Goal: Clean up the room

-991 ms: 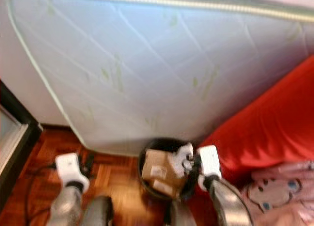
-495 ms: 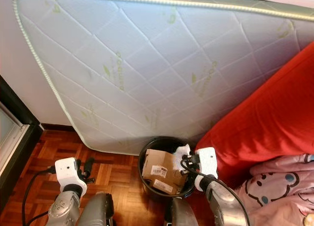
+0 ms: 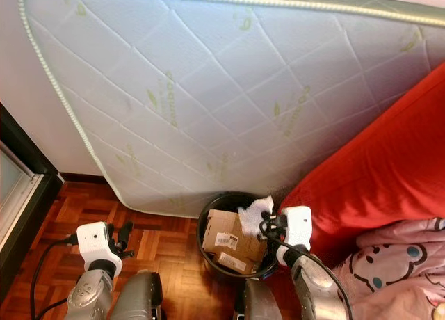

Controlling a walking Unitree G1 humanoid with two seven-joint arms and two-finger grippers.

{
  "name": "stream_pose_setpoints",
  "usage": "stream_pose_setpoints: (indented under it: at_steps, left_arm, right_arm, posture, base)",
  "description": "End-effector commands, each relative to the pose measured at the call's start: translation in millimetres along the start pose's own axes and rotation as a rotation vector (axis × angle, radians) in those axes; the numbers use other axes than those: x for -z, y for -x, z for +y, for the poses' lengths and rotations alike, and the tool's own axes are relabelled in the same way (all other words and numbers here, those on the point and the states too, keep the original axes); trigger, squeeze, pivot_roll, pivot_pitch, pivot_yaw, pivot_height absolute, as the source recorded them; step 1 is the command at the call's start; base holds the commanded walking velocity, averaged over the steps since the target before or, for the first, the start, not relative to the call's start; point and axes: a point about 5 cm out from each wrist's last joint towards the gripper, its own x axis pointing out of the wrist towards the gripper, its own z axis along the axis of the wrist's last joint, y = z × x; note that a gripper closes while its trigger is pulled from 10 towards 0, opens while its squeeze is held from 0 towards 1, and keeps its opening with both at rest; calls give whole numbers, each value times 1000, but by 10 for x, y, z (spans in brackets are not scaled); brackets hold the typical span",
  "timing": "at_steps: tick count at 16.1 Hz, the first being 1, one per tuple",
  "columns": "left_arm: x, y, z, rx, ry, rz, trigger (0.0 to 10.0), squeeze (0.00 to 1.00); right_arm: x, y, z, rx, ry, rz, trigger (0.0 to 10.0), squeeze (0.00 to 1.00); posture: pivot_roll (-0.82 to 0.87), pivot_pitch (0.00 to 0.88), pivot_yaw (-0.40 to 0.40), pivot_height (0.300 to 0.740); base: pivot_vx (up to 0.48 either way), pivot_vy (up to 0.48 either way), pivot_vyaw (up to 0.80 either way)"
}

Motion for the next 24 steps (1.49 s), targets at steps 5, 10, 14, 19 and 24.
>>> stream_pose_setpoints:
  at_steps: [5, 10, 14, 19, 24]
  left_arm:
    - [35, 16, -29, 15, -8, 25, 10000, 0]
    - [28, 15, -19, 12, -9, 22, 10000, 0]
    - [28, 18, -21, 15, -10, 26, 10000, 0]
    - [33, 26, -12, 11, -8, 28, 10000, 0]
    - [48, 38, -15, 8, -5, 33, 10000, 0]
  right_arm:
    - [-264, -794, 349, 79, -54, 129, 10000, 0]
    - [-160, -765, 339, 89, 7, 203, 10000, 0]
    - [71, -669, 324, 117, 34, 289, 10000, 0]
    - [102, -621, 219, 211, 73, 297, 10000, 0]
    - [186, -524, 78, 295, 129, 333, 10000, 0]
  posture:
    - [97, 158, -110, 625]
    - [100, 154, -112, 625]
    - [98, 156, -110, 625]
    - [102, 164, -110, 625]
    - [106, 171, -113, 625]
  base:
    - [0, 0, 0]
    - [0, 0, 0]
    - [0, 0, 0]
    - [0, 0, 0]
    - [0, 0, 0]
